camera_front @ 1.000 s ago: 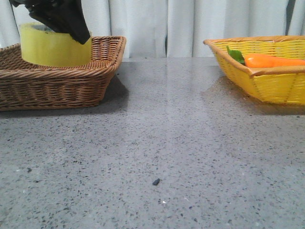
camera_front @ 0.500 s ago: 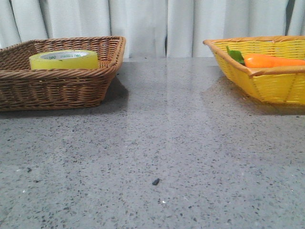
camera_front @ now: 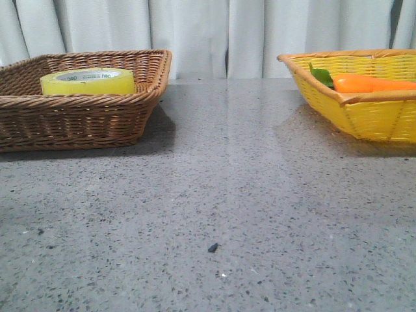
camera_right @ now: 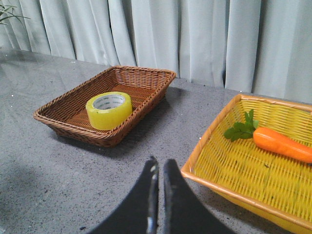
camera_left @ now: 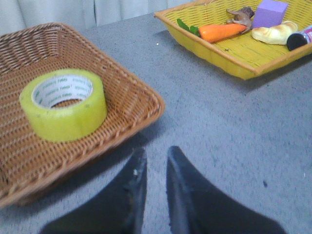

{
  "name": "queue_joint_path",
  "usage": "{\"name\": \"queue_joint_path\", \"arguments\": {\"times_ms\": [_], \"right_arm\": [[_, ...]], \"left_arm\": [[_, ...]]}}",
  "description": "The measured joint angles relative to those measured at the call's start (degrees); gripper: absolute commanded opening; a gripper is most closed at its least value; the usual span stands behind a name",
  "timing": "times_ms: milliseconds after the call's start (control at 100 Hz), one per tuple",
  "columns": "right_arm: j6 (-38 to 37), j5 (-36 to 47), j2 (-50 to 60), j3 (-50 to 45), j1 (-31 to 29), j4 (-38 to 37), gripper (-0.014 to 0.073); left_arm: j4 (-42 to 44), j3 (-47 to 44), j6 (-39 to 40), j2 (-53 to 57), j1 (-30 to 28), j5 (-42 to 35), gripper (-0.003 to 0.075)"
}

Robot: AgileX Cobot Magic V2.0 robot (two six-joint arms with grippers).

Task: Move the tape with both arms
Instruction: 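Open the left gripper and withdraw it from the brown basket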

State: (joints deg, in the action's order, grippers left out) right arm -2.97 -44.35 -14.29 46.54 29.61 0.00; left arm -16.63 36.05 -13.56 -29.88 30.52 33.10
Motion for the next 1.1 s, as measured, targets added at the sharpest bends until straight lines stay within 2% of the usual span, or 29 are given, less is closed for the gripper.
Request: {"name": "queue_joint_path", "arguments": {"times_ms": [50, 170, 310, 530, 940, 1100], "right_arm": [[0.0, 0.0, 0.0, 0.0, 0.0, 0.0, -0.0056], [0.0, -0.1, 0.0, 0.0, 0.0, 0.0, -0.0056], [0.0, -0.1, 0.0, 0.0, 0.0, 0.0, -0.0056], [0.0, -0.1, 0.0, 0.0, 0.0, 0.0, -0.0056], [0.1, -0.1, 0.0, 0.0, 0.0, -0.3, -0.0056], [0.1, -0.1, 0.0, 0.0, 0.0, -0.3, -0.0056]], "left_arm": [[0.0, -3.4, 0.0, 4.4, 0.0, -0.8, -0.002], [0.0, -9.0, 0.1, 13.8, 0.0, -2.6, -0.0021], [-1.0, -11.7, 0.1, 19.5, 0.0, -2.7, -0.0021], [-4.9, -11.8, 0.2, 20.9, 0.0, -0.6, -0.0021], [-5.4, -11.9, 0.2, 20.9, 0.0, -0.2, -0.0021], [-0.4, -15.5, 0.2, 21.0, -0.1, -5.8, -0.0021]]}}
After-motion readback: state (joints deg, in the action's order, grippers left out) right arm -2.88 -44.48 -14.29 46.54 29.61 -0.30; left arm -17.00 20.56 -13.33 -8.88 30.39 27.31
